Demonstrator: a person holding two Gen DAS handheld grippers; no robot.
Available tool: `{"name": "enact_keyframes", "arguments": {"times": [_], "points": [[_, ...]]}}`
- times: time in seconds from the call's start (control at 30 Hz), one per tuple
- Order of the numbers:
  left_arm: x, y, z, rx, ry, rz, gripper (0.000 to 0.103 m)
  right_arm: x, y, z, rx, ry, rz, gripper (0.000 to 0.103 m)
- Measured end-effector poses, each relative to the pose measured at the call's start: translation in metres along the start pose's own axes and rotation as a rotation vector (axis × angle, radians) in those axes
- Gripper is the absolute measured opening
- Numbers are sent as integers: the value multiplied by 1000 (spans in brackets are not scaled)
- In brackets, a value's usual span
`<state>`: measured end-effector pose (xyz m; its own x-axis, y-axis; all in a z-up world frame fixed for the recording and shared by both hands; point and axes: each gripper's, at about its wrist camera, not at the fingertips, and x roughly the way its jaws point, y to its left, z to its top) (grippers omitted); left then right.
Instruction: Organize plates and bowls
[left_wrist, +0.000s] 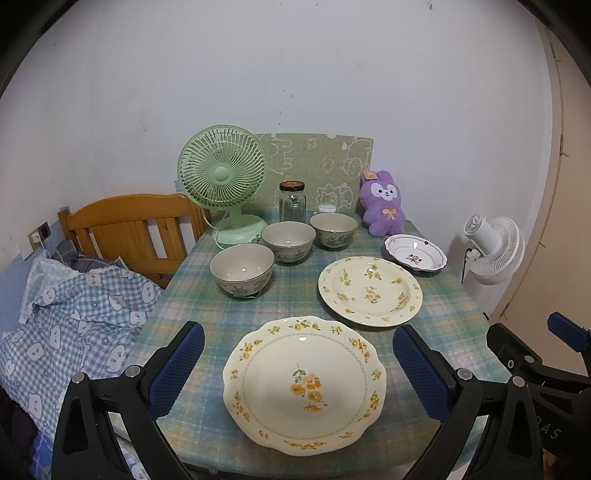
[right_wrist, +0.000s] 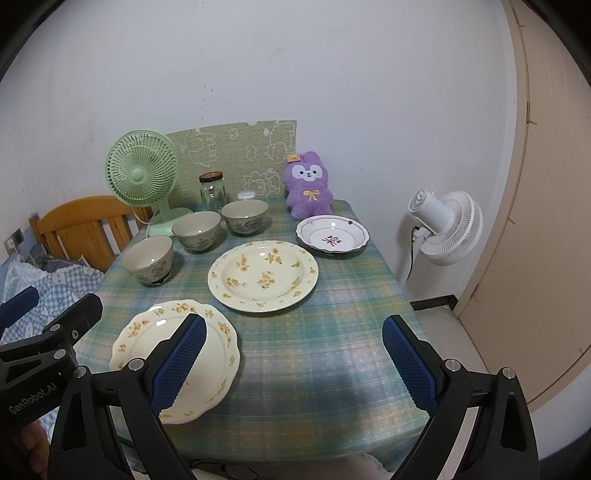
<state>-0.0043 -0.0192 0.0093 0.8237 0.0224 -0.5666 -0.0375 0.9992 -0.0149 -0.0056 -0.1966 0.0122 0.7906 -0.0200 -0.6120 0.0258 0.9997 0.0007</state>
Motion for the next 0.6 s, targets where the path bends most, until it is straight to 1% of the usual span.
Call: {"name": "enact_keyframes", "arguments": {"times": [0.17,0.27,0.3,0.33,0.37,0.4,0.47,0.6], "points": [[0,0,3,-6,6,4,102,0,-3,0,-5,1,8,98],[1,0,7,-8,13,9,100,1,-3,2,-13,7,14,98],[2,-1,6,-8,15,9,98,2,-2,2,-13,9,14,98],[3,-1,6,-6,18,5,94,3,-1,4,-14,12,16,98],[5,-2,7,-4,22,1,92,4,0,6,-16,15,17,98],[7,-3,7,1,29,5,90,5,1,7,-17,18,17,98],[9,-3,11,6,34,10,90,5,6,10,-20,20,16,98],[12,-2,19,15,5,16,89,8,11,20,-14,19,9,98]]}}
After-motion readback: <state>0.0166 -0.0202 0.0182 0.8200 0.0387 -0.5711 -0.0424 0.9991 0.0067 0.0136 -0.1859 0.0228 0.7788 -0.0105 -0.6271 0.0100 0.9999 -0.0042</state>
